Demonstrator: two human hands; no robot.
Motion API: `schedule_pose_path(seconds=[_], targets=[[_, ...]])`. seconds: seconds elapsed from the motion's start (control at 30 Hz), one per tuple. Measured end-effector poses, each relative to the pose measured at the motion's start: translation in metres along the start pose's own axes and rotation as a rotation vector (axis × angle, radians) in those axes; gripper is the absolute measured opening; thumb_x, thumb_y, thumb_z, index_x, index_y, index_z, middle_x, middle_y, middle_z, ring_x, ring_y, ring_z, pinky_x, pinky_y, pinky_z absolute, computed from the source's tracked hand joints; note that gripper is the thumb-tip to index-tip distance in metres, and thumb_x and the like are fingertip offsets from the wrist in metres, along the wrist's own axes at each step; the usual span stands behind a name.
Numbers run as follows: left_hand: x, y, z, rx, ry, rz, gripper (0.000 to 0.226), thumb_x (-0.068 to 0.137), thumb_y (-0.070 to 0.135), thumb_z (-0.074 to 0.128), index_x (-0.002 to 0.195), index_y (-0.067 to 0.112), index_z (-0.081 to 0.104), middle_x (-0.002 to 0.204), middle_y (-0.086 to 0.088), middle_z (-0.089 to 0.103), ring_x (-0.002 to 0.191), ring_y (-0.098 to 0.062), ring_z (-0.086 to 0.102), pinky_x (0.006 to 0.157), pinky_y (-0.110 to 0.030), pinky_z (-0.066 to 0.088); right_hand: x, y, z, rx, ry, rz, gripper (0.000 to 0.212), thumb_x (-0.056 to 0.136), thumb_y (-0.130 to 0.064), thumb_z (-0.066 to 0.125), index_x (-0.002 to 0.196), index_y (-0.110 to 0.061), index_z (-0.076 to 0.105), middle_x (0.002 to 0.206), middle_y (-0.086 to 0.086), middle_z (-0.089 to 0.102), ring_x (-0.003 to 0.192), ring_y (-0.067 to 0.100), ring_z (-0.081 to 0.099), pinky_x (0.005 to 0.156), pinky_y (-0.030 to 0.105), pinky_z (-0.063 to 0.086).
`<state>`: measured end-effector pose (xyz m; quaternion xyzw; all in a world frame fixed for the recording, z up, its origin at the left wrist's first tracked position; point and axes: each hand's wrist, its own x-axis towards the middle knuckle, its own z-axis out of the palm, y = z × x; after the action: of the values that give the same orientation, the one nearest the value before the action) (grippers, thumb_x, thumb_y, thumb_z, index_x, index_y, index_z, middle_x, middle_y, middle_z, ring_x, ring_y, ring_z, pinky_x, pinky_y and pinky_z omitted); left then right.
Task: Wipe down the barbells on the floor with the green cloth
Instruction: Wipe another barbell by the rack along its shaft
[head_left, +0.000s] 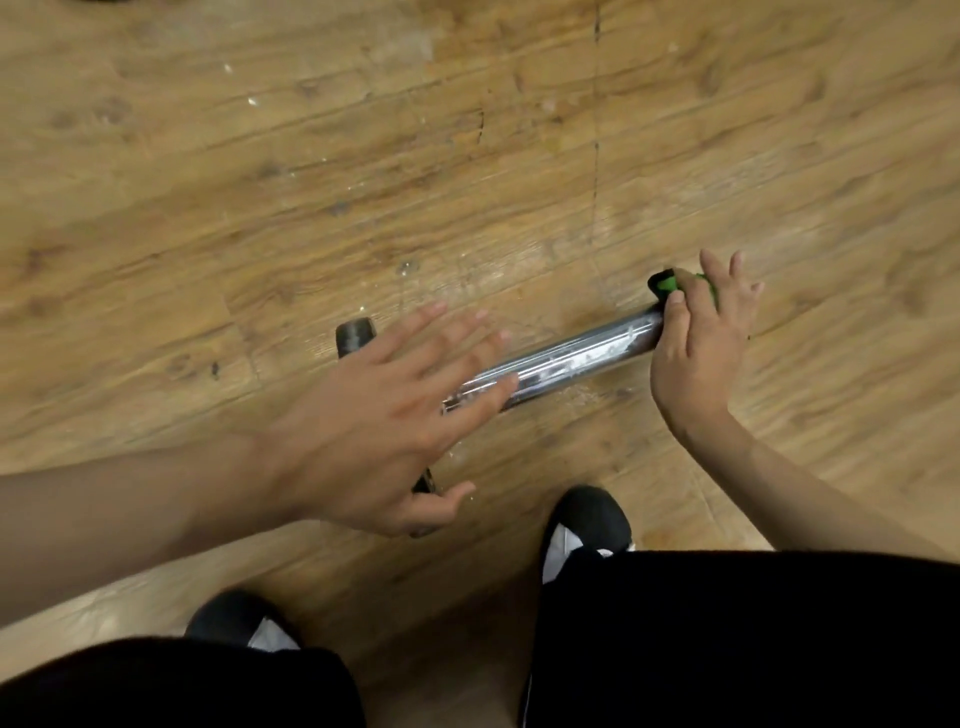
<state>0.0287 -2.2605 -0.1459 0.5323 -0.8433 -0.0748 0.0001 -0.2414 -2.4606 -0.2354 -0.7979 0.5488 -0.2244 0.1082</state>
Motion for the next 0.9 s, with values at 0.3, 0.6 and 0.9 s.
schedule_pose_path(seconds=[0.3,0.6,0.9], targets=[[0.013,-0.043,-0.016,0.043,-0.057,-0.094,0.081,0.091,0.059,0.049,0.155,0.01,0.047,0.167,-0.026,0.027,0.158,-0.043,0.018,0.128,-0.058,0.012,0.032,-0.012,0.031,0.097,0.152,-0.014,0.029,0.101,-0.018,0.05,0.11,-0.01,0.076,0.134,0.01,0.066,0.145,0.035,0.043,0.127,0.046,0.007],[0.014,-0.017,-0.012,0.082,-0.085,-0.2,0.081,0.085,0.067,0.055,0.144,0.013,0.061,0.159,-0.019,0.046,0.153,-0.042,0.032,0.124,-0.063,0.023,0.049,0.013,0.022,0.104,0.095,-0.157,0.034,0.104,-0.015,0.042,0.119,-0.005,0.071,0.141,0.017,0.061,0.145,0.037,0.044,0.127,0.045,0.012],[0.011,-0.016,-0.008,0.089,0.016,-0.221,0.078,0.085,0.066,0.052,0.143,0.014,0.063,0.154,-0.016,0.053,0.152,-0.042,0.036,0.124,-0.061,0.023,0.013,-0.05,0.036,0.081,0.091,-0.129,0.032,0.105,-0.022,0.047,0.108,-0.009,0.075,0.121,0.012,0.07,0.136,0.033,0.053,0.126,0.048,0.019]])
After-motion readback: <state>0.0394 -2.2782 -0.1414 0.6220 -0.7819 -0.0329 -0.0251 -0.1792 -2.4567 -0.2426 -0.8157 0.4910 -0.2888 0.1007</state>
